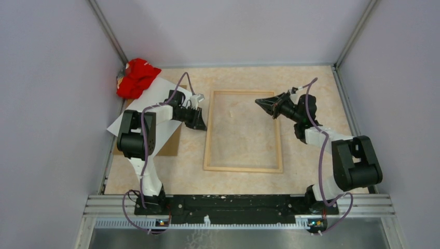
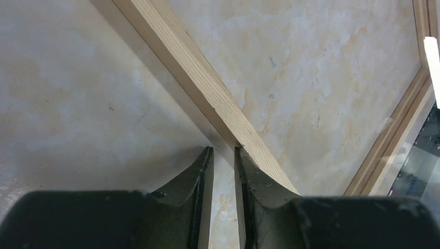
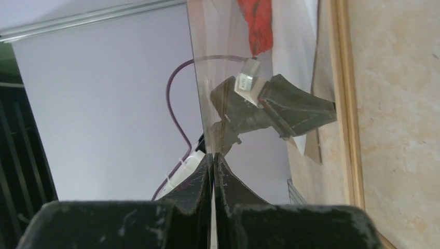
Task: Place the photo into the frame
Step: Place the photo frame item in the photo frame.
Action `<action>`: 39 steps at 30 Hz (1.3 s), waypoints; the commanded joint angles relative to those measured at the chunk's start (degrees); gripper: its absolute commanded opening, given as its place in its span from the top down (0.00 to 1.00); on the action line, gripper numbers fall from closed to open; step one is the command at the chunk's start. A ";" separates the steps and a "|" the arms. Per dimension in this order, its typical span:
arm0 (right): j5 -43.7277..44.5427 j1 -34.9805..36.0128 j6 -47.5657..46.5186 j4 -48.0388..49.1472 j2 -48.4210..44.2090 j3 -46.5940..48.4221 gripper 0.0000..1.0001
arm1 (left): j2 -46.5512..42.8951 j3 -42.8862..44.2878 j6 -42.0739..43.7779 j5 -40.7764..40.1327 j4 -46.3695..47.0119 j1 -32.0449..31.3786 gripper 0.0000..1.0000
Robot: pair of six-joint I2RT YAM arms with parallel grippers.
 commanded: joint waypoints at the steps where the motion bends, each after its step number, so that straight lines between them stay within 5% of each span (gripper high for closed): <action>1: 0.91 0.60 2.53 6.18 2.35 -2.37 1.00 | -1.38 -0.78 -0.07 2.08 2.07 0.03 0.72; 39: -1.44 -6.30 -19.89 -10.33 6.81 -0.85 1.00 | -1.47 -0.86 1.14 2.21 0.66 -0.06 0.78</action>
